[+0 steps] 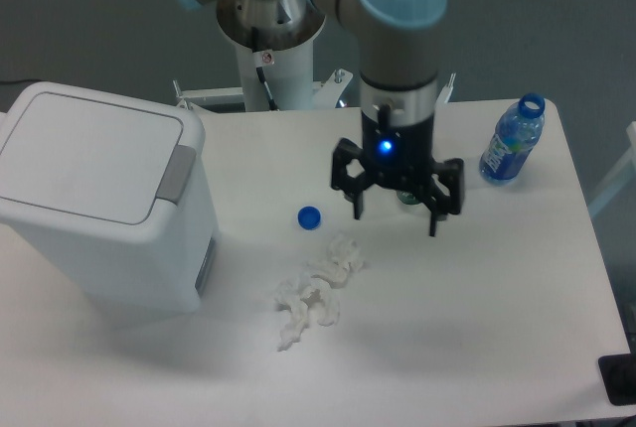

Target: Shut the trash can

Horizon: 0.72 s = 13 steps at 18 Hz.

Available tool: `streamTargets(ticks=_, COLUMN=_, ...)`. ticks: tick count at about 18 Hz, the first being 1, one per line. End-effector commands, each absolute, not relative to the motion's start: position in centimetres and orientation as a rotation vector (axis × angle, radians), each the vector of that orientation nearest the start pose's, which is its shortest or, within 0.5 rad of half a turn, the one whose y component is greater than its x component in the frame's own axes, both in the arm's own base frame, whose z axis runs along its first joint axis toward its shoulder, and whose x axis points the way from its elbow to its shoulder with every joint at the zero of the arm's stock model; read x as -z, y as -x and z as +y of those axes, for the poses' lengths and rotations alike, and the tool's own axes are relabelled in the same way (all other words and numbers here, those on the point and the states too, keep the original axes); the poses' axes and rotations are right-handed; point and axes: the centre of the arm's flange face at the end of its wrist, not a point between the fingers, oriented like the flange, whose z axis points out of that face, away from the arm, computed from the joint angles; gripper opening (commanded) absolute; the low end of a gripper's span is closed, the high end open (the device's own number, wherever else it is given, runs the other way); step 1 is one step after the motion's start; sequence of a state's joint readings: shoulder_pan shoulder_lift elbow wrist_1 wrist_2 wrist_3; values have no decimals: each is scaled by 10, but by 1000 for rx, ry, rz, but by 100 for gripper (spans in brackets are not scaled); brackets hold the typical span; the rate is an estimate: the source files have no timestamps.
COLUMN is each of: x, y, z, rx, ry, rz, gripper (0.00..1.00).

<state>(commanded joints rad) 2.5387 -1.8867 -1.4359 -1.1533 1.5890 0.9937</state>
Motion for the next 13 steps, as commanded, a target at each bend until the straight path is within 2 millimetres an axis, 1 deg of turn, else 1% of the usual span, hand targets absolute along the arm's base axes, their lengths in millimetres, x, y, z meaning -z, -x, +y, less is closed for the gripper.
streamTargets(ticks=2, x=-403, y=451, z=475, rx=-243, ry=3062, rz=151, gripper=100)
streamTargets(ticks=5, x=-374, y=449, z=487, rx=-169, ry=3093, rz=257, gripper=100)
streamTargets(ticks=7, x=-362, y=452, z=487, rx=-148, ry=3102, rz=344, gripper=100)
streamTargets(ticks=10, x=-341, y=447, z=482, rx=-113, ry=3125, rz=357, gripper=100)
streamTargets(ticks=11, x=-337, y=445, z=480, rx=-112, ry=3130, rz=362, gripper=100)
streamTargets(ticks=12, x=-340, y=441, z=481, rx=-120, ry=3128, rz=362, gripper=100)
streamTargets(ticks=13, x=-339, y=433, z=487, rx=-109, ry=3123, rz=378, gripper=100)
